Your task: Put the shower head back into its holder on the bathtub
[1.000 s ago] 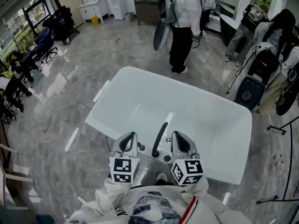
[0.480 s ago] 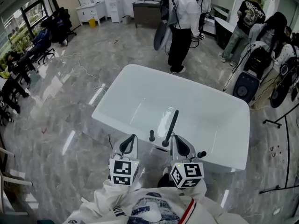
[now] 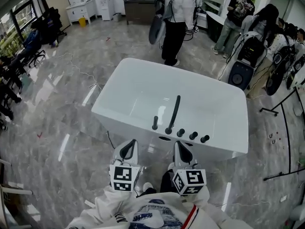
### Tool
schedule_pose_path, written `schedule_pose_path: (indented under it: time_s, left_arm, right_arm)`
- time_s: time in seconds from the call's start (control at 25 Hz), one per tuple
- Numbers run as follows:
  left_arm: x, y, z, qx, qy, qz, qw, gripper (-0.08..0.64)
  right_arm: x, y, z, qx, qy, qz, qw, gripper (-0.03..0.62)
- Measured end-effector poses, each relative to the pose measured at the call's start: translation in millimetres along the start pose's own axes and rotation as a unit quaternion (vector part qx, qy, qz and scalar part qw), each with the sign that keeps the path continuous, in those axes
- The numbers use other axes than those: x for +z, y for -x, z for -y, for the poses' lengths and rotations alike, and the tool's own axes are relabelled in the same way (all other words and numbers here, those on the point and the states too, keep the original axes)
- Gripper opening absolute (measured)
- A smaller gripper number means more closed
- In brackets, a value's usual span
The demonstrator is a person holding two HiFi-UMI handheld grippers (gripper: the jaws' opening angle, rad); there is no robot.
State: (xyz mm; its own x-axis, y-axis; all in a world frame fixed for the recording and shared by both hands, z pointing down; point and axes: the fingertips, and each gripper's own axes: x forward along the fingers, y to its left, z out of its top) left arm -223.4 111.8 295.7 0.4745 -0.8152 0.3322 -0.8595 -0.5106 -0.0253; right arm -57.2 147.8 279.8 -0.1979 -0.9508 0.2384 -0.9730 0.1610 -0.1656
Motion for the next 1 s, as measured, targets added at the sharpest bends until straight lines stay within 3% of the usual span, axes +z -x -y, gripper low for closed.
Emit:
schedule_pose_path:
  time_s: [0.24,1.0]
  left_arm:
    - [10.3,14.3,17.3,-0.012,-0.005,0.012,0.9998,-0.002]
    - [18.4,23.3,44.7,0.005,-0.018,0.021,0.9996,-0.002]
  right_arm:
    - [8.9,23.3,3.1,-0.013,0.013,0.004,1.000,0.005]
    - [12.7,33.7,19.0,0.007,0.015,0.012,1.000,0.005]
